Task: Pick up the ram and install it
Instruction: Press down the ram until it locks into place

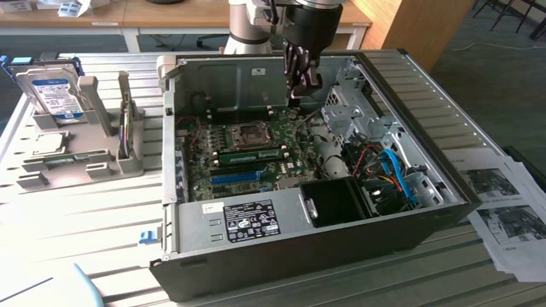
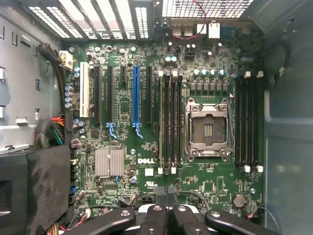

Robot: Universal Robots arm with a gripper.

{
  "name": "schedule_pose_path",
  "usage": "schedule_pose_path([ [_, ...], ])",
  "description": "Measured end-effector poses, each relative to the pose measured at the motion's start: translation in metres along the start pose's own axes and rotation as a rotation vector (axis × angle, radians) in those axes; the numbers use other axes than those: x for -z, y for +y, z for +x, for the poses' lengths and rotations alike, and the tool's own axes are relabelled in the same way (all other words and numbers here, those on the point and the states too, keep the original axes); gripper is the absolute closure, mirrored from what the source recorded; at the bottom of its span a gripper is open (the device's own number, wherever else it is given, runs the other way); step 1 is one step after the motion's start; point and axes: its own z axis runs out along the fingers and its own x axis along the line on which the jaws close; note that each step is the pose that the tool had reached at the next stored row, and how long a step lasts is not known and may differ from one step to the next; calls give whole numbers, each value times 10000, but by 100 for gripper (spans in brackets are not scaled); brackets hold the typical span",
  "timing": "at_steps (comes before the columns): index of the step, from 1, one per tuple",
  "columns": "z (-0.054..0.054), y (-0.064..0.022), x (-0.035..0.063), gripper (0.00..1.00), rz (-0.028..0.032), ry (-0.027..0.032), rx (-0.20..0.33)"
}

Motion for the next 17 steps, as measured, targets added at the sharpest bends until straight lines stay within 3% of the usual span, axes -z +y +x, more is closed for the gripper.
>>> schedule_pose_path([
  [7, 0, -1, -24, 91, 0, -29, 0],
  [17, 1, -2, -202, 91, -1, -36, 0],
])
